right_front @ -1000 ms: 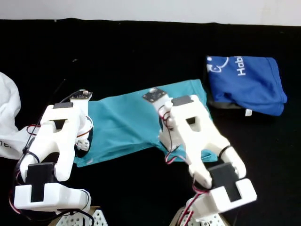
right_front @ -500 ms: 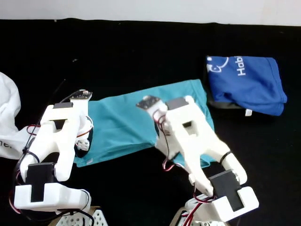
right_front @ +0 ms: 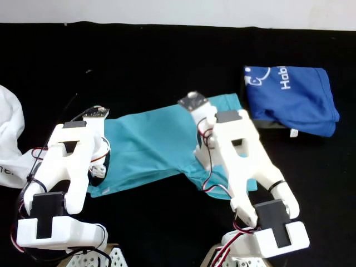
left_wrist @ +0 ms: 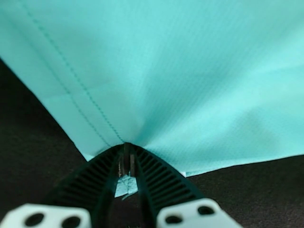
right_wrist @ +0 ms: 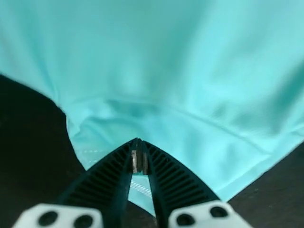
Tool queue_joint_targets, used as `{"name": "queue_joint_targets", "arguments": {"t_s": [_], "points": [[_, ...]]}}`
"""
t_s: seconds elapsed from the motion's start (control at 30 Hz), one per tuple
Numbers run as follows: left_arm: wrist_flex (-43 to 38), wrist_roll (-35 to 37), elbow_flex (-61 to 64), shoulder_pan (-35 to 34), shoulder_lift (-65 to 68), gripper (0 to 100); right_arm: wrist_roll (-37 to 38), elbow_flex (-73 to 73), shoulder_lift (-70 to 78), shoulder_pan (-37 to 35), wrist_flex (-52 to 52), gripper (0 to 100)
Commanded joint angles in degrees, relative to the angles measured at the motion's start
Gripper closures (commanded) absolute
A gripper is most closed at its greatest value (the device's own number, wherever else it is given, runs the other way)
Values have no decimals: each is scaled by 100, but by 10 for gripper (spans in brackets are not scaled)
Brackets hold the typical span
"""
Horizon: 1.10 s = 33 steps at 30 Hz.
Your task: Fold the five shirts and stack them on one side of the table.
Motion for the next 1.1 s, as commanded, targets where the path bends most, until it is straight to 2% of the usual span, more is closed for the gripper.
{"name": "queue_joint_targets", "arguments": {"t_s": [0.0, 0.17, 0.3, 0.43, 0.6, 0.73, 0.83, 1.07], "points": [[-308, 18, 4, -13, 13, 988, -26, 286, -207, -207, 136, 991], [-308, 18, 4, -13, 13, 988, -26, 338, -215, -760, 980, 991], [-308, 18, 4, -13, 13, 988, -26, 312, -215, -910, 1121, 991], [-308, 18, 4, -13, 13, 988, -35, -180, -215, -303, 848, 991], [-308, 18, 4, -13, 13, 988, -70, -884, -145, 919, -259, 991], [-308, 18, 4, -13, 13, 988, -70, -954, 22, 1059, -901, 991], [-308, 18, 4, -13, 13, 988, -44, -1051, 734, 1112, -954, 991], [-308, 18, 4, -13, 13, 988, -44, -2809, 2536, 1736, -796, 991]]}}
